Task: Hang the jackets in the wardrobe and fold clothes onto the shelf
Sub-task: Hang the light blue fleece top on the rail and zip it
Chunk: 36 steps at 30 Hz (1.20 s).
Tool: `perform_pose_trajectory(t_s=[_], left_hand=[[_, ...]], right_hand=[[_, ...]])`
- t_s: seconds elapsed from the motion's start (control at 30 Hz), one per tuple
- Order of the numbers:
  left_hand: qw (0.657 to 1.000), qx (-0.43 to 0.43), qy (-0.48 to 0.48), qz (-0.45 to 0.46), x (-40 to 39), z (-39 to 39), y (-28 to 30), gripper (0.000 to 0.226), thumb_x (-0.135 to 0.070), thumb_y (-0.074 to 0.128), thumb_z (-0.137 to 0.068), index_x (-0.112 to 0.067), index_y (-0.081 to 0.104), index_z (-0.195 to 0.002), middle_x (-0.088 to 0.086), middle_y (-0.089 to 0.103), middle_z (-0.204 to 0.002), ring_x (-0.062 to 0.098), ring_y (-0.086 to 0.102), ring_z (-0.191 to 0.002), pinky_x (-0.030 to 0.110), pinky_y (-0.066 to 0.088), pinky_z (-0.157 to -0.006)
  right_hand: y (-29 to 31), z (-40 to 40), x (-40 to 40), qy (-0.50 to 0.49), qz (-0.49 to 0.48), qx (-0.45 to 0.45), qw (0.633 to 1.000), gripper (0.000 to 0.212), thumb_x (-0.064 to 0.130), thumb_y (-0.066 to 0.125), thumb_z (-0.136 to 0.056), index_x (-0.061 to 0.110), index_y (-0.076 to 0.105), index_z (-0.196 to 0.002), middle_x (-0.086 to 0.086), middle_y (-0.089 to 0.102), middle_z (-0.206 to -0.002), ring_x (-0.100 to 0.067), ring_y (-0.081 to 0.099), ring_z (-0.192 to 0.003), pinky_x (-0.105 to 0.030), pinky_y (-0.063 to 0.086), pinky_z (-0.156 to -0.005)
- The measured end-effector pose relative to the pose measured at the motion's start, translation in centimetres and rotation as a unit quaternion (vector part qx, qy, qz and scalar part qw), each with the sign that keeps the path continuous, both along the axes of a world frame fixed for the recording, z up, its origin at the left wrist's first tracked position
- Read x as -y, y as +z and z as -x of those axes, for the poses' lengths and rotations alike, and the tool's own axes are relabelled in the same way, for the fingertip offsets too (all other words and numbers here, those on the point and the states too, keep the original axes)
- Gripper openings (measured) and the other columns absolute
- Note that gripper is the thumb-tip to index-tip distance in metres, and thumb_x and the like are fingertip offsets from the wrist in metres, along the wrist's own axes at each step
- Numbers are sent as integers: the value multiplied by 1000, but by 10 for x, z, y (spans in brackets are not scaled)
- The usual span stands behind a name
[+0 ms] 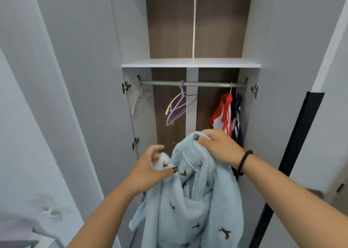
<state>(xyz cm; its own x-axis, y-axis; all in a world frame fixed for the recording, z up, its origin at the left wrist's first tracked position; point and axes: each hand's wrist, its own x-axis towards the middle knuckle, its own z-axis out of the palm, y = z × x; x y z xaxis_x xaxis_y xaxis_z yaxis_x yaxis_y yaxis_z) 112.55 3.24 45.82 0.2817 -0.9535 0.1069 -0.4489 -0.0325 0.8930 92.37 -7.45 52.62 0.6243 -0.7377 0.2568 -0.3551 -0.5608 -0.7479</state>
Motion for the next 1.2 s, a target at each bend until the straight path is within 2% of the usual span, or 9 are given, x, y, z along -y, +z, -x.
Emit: perform_pose_trajectory(t_s=[0.13,0.23,0.37,0.63,0.77,0.87,1.0,1.07,1.2], left_hand=[[993,23,-78,90,5,10,-1,56,-68,61,-76,-53,44,-127,-34,41,-129,-18,37,-122,7,37,-92],[985,-15,-104,135,20,12,2,43,-56,57,-88,-38,51,-126,-23,58,-122,-4,53,-116,12,44,-92],[991,12,-93,98,50,14,-5,24,-45,53,-95,-22,58,-91,-10,62,-80,6,57,-74,32,47,-71],[979,-180,-47,79,132,17,-6,33,-17,55,-97,-28,63,-67,-7,61,-64,9,53,-59,23,43,-57],[964,-248,-61,70,179,7,10,26,-24,58,-95,-28,71,-73,6,67,-75,17,60,-67,29,48,-62],[957,-277,-54,75,215,-9,29,21,-28,57,-94,-17,71,-82,19,67,-79,29,60,-71,32,49,-62],[927,-351,-42,127,247,-34,56,24,-22,62,-83,-1,65,-93,21,67,-83,28,64,-72,30,54,-64],[913,-378,-40,146,254,-45,66,20,-18,68,-77,-3,63,-90,19,64,-80,27,63,-69,29,54,-63],[899,-409,8,158,267,-69,71,8,-11,67,-72,-8,63,-78,18,63,-74,28,63,-65,31,55,-61]], right_hand=[[1,-33,-3,41,-14,8,999,31,15,47,-96,-7,52,-75,-10,44,-71,-17,39,-66,-30,33,-65],[-1,-39,4,61,-36,17,997,29,14,48,-97,-9,59,-83,-17,58,-76,-17,49,-71,-34,42,-70],[-9,-37,26,55,-29,-17,998,28,19,58,-93,2,60,-71,-4,56,-68,-12,51,-67,-30,40,-66],[-59,-49,104,-17,9,9,1000,40,32,45,-98,28,46,-58,13,48,-57,-1,43,-57,-23,35,-61],[-76,-62,149,-35,18,84,996,27,52,41,-92,32,53,-80,6,58,-69,-8,54,-63,-33,46,-62],[-88,-67,182,-38,87,38,995,30,59,43,-86,36,48,-104,15,61,-87,-4,58,-76,-30,50,-67],[-107,-79,225,-86,137,-56,985,66,56,64,-74,25,42,-128,11,48,-117,-10,49,-104,-32,44,-90],[-115,-93,239,-101,93,-86,987,70,52,68,-73,22,42,-130,7,46,-121,-13,49,-107,-34,45,-92],[-122,-134,260,-11,-143,-3,990,30,21,63,-87,21,58,-116,4,63,-113,-17,60,-107,-34,50,-93]])
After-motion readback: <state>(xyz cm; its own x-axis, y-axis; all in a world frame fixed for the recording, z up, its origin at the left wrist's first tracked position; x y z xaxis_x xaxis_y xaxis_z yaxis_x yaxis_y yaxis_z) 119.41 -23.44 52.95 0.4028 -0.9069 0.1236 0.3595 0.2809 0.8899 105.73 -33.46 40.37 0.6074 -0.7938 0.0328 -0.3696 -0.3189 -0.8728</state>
